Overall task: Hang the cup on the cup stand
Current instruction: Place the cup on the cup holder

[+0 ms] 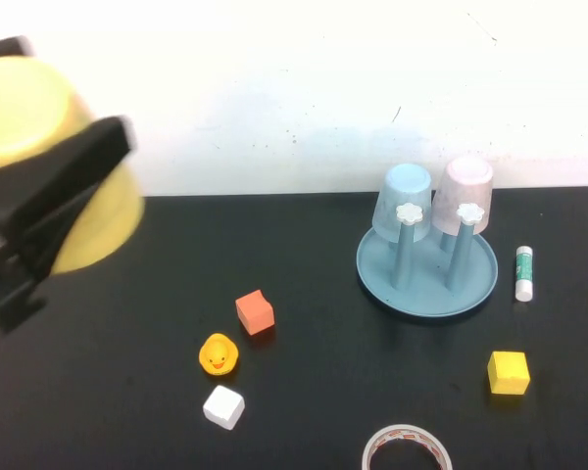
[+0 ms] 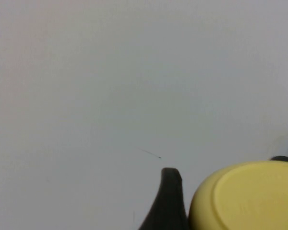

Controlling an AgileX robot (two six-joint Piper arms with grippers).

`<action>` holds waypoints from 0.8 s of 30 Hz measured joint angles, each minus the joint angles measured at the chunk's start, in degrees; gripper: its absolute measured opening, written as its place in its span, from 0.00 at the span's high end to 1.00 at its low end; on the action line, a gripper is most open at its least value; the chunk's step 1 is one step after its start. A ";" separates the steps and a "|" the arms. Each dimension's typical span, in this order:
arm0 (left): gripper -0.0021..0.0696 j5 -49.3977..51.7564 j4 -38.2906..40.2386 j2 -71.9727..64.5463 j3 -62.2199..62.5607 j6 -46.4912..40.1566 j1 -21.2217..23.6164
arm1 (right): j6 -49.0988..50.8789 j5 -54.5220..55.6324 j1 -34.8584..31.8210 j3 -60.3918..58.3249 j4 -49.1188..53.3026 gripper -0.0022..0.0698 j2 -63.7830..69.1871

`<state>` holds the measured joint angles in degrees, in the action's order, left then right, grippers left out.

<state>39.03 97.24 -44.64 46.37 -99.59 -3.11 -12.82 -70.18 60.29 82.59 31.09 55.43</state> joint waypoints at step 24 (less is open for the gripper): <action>0.21 -18.67 0.12 -36.92 21.38 -9.15 -28.14 | 17.88 34.77 0.00 -53.10 -4.05 0.97 -21.92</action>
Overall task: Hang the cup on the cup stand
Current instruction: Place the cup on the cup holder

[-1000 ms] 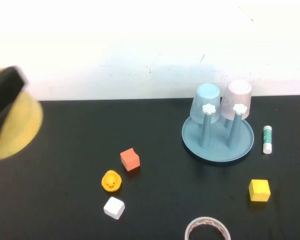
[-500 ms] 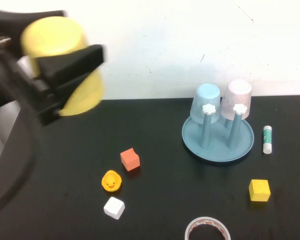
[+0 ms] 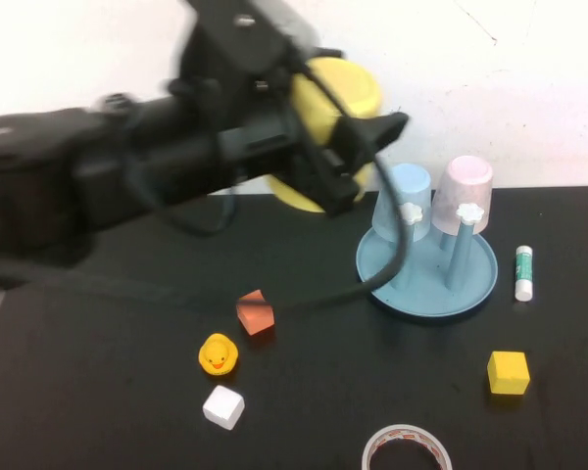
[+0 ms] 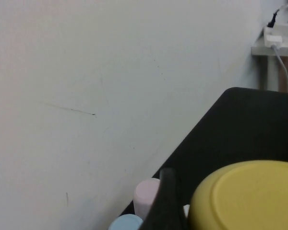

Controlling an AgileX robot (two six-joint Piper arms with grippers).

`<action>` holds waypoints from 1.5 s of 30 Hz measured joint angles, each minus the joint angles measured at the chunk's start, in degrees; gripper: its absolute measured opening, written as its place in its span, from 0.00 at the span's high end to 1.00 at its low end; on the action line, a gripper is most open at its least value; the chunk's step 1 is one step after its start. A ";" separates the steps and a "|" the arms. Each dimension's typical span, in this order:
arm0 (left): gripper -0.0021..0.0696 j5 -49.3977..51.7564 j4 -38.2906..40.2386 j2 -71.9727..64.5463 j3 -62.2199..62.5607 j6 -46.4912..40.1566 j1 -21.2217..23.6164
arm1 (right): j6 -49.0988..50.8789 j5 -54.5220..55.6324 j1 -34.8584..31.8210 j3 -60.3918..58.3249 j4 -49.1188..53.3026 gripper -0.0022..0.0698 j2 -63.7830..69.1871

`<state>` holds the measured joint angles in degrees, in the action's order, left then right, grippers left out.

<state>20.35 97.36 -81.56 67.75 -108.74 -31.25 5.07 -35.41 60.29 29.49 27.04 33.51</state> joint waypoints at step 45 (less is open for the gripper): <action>0.21 8.00 0.28 -45.75 34.04 5.72 -0.45 | 0.16 -7.14 0.00 -1.87 -0.54 0.97 0.00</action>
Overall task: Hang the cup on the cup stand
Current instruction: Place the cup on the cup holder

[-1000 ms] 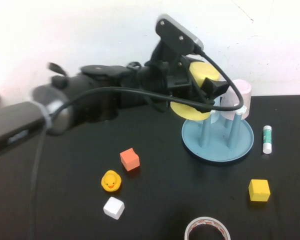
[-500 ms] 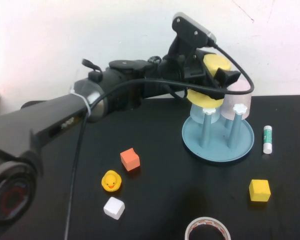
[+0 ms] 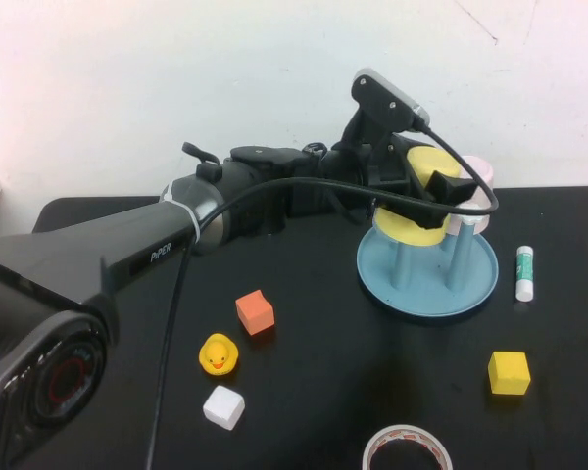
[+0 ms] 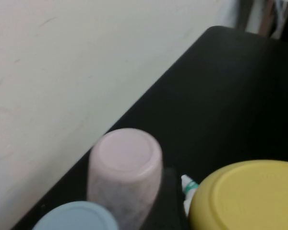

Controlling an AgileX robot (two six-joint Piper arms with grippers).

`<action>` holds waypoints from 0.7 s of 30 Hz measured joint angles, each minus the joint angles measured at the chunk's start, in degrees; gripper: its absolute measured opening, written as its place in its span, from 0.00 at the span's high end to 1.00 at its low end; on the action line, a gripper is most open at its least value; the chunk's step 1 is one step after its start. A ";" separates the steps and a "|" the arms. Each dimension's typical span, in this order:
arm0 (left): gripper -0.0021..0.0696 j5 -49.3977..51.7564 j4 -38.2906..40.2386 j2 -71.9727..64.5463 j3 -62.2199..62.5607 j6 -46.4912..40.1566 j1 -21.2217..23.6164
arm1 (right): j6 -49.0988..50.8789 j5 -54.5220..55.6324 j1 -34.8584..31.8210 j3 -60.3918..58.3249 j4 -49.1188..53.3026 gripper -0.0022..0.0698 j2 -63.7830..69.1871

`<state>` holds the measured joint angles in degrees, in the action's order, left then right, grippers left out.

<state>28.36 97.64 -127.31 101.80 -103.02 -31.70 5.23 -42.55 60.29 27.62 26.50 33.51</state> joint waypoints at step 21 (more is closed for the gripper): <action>0.21 -2.99 -0.11 -0.23 0.14 1.16 0.00 | 0.00 -0.04 0.00 0.00 0.00 0.97 0.00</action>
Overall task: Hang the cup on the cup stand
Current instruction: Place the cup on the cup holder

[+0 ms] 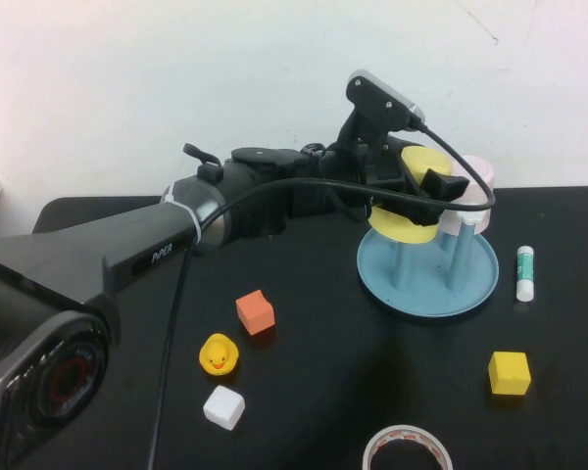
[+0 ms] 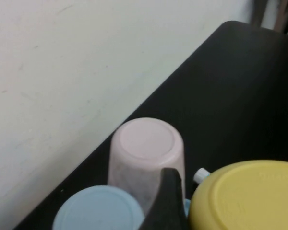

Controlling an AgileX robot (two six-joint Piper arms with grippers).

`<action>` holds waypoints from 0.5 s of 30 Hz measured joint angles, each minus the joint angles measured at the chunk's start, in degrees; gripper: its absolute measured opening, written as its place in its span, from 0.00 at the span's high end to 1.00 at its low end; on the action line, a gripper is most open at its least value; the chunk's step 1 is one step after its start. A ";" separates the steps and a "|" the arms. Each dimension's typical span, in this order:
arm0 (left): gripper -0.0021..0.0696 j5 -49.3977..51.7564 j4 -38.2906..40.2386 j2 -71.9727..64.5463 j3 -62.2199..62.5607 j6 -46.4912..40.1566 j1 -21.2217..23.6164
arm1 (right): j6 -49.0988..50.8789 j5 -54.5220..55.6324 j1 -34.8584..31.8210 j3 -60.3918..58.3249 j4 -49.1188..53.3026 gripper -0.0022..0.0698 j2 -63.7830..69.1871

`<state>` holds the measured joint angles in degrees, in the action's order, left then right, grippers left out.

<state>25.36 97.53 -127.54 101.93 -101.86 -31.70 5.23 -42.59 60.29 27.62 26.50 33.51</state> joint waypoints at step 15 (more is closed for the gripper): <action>0.21 -3.77 0.21 -5.74 8.76 2.24 0.00 | 0.00 0.00 0.00 0.00 0.00 0.97 0.00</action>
<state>21.59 97.74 -133.28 110.70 -99.62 -31.70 5.23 -42.59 60.29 27.62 26.50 33.51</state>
